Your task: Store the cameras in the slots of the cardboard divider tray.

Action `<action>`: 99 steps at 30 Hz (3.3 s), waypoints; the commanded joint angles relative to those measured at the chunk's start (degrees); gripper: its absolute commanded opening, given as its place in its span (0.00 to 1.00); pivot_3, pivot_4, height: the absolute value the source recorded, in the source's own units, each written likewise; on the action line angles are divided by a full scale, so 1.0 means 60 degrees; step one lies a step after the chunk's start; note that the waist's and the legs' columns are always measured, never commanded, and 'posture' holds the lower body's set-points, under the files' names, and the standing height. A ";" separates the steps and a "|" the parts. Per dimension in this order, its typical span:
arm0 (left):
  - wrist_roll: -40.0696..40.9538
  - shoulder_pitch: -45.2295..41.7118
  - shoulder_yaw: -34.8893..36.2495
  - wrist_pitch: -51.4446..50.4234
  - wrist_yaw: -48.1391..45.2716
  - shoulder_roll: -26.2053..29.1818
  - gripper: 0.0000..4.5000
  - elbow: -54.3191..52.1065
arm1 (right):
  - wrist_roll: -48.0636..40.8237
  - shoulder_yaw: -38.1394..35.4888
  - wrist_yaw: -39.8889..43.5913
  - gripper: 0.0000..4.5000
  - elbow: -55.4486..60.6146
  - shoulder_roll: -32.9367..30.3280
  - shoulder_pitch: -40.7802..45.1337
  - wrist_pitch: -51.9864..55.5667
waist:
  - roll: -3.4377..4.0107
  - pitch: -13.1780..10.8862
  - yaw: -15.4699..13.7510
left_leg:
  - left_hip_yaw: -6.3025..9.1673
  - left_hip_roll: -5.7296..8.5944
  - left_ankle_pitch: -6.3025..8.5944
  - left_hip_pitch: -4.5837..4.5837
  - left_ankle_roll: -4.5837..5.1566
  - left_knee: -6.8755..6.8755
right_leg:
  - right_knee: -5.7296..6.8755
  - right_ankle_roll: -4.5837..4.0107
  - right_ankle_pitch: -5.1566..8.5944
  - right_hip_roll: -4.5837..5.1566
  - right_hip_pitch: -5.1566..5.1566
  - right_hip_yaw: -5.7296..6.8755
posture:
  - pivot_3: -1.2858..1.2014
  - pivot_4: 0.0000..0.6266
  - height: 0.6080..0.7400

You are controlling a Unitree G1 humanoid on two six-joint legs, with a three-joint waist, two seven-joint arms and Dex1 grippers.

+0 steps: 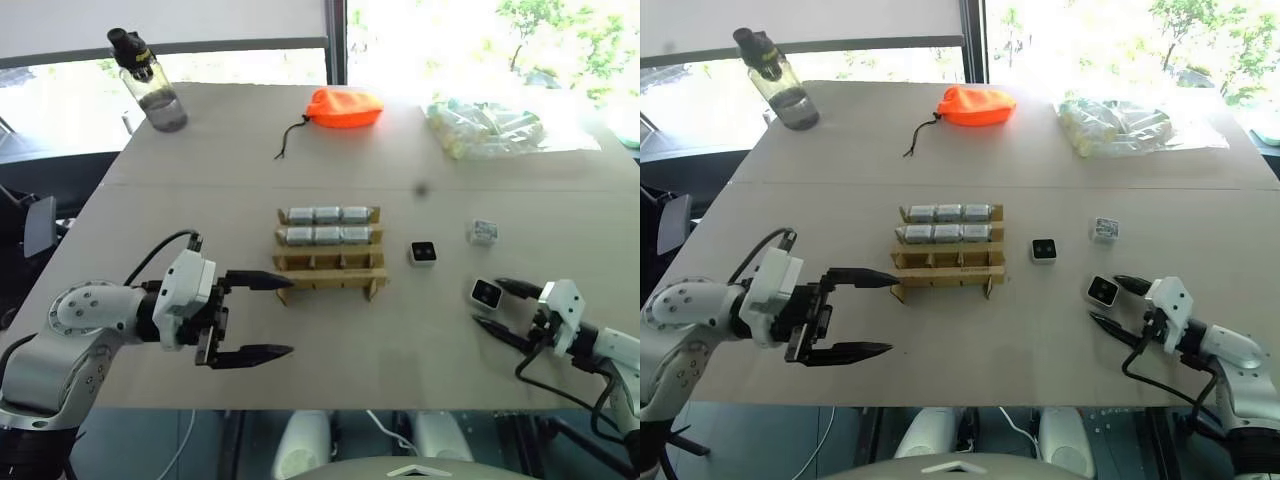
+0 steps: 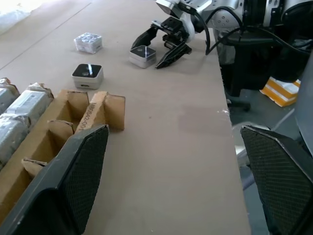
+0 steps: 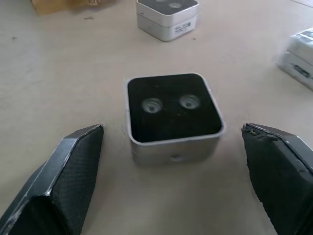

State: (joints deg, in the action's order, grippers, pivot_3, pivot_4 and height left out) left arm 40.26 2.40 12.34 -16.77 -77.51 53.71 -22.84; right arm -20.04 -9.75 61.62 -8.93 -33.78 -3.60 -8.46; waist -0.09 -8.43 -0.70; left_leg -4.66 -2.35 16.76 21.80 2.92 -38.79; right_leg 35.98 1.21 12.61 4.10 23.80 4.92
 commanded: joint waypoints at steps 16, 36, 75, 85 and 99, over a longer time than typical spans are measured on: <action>-0.0240 -0.1417 -0.0562 -0.1370 0.1964 -0.0785 1.00 0.0516 | -0.0431 0.0622 -0.0262 0.41 0.2785 0.0010 0.0671 0.0703 | 0.0014 -0.0030 0.0000 | -0.0003 0.0003 -0.0001 -0.0001 0.0001 0.0000 | 0.0003 0.0006 -0.0010 0.0001 0.0000 -0.0018 | 0.52 0.24 0.89; -0.0438 -0.4669 -0.2397 -0.3726 0.1835 -0.1556 1.00 0.1993 | 0.8727 0.4590 -0.5126 0.41 -0.0146 0.1553 0.6057 -0.6495 | -0.0086 -0.0105 0.0021 | -0.0010 0.0016 -0.0026 0.0052 -0.0041 -0.0081 | 0.0115 -0.0012 -0.0022 0.0006 0.0076 -0.0012 | 0.52 0.24 0.89; -0.1811 -0.5866 -0.2453 -0.2024 0.0296 -0.1235 0.15 0.3844 | 0.5574 0.4912 -0.4738 0.97 0.0865 -0.0029 0.4377 -0.5818 | -0.0108 -0.0113 0.0144 | -0.0024 0.0018 -0.0028 0.0041 -0.0044 -0.0082 | 0.0128 -0.0013 -0.0023 0.0011 0.0073 -0.0035 | 0.52 0.24 0.89; -0.2094 -0.5369 -0.1866 -0.0413 -0.0552 -0.0776 0.15 0.4664 | -0.2165 0.3393 -0.2226 0.97 0.3768 -0.1408 0.0154 -0.0917 | -0.0116 -0.0119 0.0188 | -0.0029 0.0004 -0.0026 0.0020 -0.0039 -0.0080 | 0.0133 -0.0014 -0.0023 0.0006 0.0064 -0.0041 | 0.52 0.24 0.89; -0.2614 -0.5647 -0.2084 0.1945 -0.2344 -0.0769 0.15 0.6464 | -0.4005 0.1333 0.0340 0.97 0.3141 -0.0422 -0.1199 0.0042 | -0.0126 -0.0118 -0.0023 | -0.0028 0.0008 -0.0013 0.0019 -0.0017 -0.0088 | 0.0125 -0.0013 -0.0023 0.0001 0.0052 -0.0032 | 0.52 0.24 0.89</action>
State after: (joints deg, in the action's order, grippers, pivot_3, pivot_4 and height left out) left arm 25.47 -29.40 -0.22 -9.26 -88.49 48.37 13.39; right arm -43.02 0.61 62.33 9.88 -36.92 -10.66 -8.75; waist -0.85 -9.14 -0.83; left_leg -4.83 -2.30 16.68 21.91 2.83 -39.33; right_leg 36.73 1.13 12.47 4.10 24.12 4.74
